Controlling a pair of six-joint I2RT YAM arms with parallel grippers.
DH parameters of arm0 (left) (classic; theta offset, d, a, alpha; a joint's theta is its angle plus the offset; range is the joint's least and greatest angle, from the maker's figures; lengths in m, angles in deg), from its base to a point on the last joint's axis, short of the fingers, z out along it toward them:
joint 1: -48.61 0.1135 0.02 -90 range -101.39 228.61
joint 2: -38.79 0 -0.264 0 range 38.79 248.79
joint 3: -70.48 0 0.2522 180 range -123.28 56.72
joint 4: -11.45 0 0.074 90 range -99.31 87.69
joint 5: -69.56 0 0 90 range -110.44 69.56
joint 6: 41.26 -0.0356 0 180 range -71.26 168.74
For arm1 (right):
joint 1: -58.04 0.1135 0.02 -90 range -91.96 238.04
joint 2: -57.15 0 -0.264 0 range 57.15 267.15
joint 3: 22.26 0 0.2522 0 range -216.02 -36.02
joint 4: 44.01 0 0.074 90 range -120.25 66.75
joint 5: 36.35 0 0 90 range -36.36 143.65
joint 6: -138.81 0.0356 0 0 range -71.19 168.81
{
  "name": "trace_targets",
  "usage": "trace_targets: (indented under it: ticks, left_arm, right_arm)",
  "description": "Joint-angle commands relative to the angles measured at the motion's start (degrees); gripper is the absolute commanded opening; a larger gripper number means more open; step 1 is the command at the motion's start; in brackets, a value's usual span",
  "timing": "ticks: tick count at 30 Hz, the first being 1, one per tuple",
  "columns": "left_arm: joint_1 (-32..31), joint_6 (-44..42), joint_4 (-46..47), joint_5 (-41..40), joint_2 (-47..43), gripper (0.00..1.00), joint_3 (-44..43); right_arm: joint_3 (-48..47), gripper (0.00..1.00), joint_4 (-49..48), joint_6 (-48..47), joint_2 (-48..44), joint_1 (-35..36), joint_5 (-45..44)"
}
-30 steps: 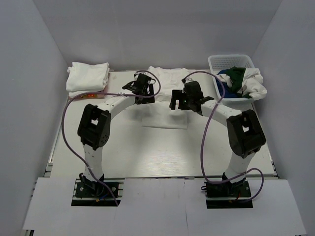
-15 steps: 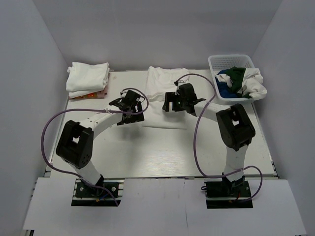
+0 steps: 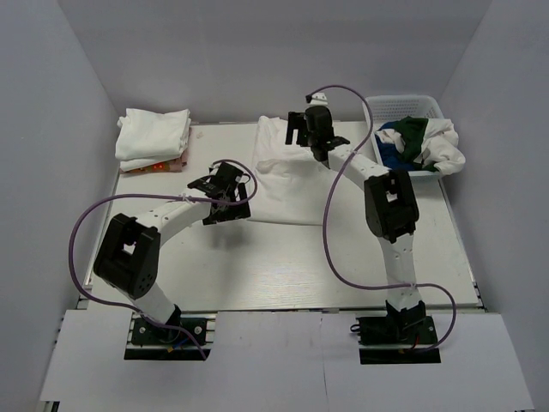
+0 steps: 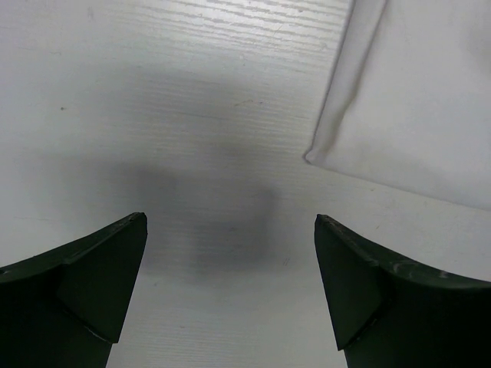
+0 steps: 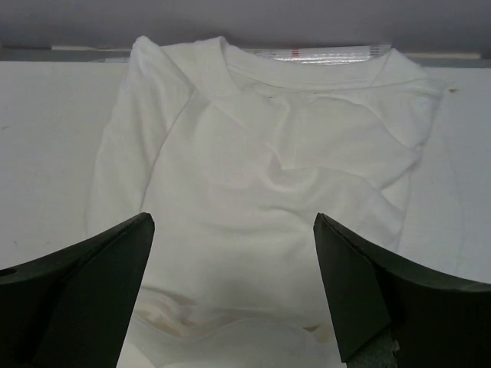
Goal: Fold and stack the t-shirts
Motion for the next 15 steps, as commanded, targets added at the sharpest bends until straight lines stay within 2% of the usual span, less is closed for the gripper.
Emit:
trace_targets:
  ticks: [1, 2, 5, 6, 8, 9, 10, 12, 13, 15]
  left_arm:
    - [0.01, -0.99, 3.64, 2.54, -1.68, 1.0, -1.56]
    - [0.01, -1.6, 5.04, 3.42, -0.11, 1.0, -1.57]
    - [0.01, -2.13, 7.07, 6.59, 2.89, 1.0, -3.58]
    - [0.01, -2.14, 7.69, 7.46, 3.94, 1.0, -4.11]
    - [0.01, -2.66, 7.69, 9.06, 7.11, 1.0, -5.87]
    - [0.01, -2.66, 8.56, 10.27, 7.99, 1.0, -5.87]
    - [0.01, -2.66, 9.27, 11.5, 8.52, 1.0, -5.87]
    - [0.01, -2.66, 9.8, 11.52, 10.09, 0.94, -5.35]
    - [0.01, -2.66, 10.41, 11.52, 10.63, 0.83, -5.35]
    - [0.01, -2.66, 10.42, 12.04, 11.94, 0.71, -5.35]
  right_arm:
    - [3.06, 0.9, 3.49, 1.35, -8.43, -1.06, 1.3]
    - [12.48, 0.9, 2.09, 1.89, -12.97, -1.14, 2.09]
    - [24.85, 0.9, -0.38, 5.4, -21.87, -1.5, 4.2]
    - [33.32, 0.9, -0.47, 6.8, -26.07, -1.5, 5.42]
    - [38.31, 0.9, -0.91, 9.43, -33.18, -1.93, 5.52]
    - [44.86, 0.9, -1.17, 10.06, -34.62, -2.02, 5.61]
    - [46.75, 0.9, -1.18, 10.59, -36.03, -2.11, 5.61]
    - [50.79, 0.9, -1.0, 11.56, -40.17, -2.29, 7.02]
    - [53.07, 0.9, -0.56, 11.91, -40.79, -2.29, 7.37]
    - [55.37, 0.9, 0.75, 12.61, -43.25, -2.55, 7.11]
